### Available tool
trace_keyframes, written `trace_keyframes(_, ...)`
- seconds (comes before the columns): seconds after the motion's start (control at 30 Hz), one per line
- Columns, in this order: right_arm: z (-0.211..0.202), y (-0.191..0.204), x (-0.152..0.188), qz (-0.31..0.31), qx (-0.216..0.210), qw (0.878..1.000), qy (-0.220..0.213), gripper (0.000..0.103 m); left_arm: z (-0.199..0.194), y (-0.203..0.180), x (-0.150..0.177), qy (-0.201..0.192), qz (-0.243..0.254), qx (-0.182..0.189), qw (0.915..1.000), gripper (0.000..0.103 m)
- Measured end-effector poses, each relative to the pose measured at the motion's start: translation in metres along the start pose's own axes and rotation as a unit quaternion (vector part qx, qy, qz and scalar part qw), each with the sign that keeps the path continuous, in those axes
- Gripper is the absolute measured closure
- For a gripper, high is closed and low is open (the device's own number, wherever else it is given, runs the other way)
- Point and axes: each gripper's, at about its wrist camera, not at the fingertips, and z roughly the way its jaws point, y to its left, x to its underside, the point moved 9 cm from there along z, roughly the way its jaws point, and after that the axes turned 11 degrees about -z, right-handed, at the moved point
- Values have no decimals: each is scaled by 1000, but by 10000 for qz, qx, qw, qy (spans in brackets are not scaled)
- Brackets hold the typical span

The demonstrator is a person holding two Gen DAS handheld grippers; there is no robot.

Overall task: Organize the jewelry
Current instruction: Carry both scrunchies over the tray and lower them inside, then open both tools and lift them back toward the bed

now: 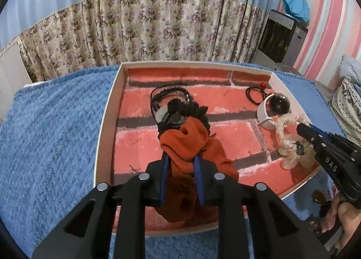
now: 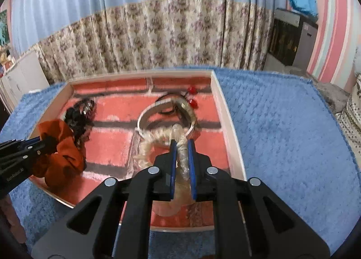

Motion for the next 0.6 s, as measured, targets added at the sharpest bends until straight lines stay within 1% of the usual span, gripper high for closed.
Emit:
trace_keyframes(0.13,5,-1,-1,102,-111,9999,-8,92,6,4,2,0,-29,-81,10000,79)
trace_keyframes(0.2,7,-2,-1,102,-101,9999,19,91,7,6,2,-42,-24,-125,9999,79)
trace_keyframes(0.37,12,2,2,23,-78,9998,179,89,9,6,3,-81,49,-259,9996,79)
trace_keyframes(0.47,18,3,5,-19,-112,9993,357,88,9,5,4,-78,96,-344,9993,78)
trace_keyframes(0.53,18,3,5,-2,-101,9994,345,87,9,6,4,-88,113,-463,9988,65)
trace_keyframes(0.57,17,3,6,-2,-90,9994,339,86,8,6,3,-124,136,-523,9985,63)
trace_keyframes(0.6,17,3,7,-15,-89,9994,342,81,8,7,3,-147,148,-552,9983,61)
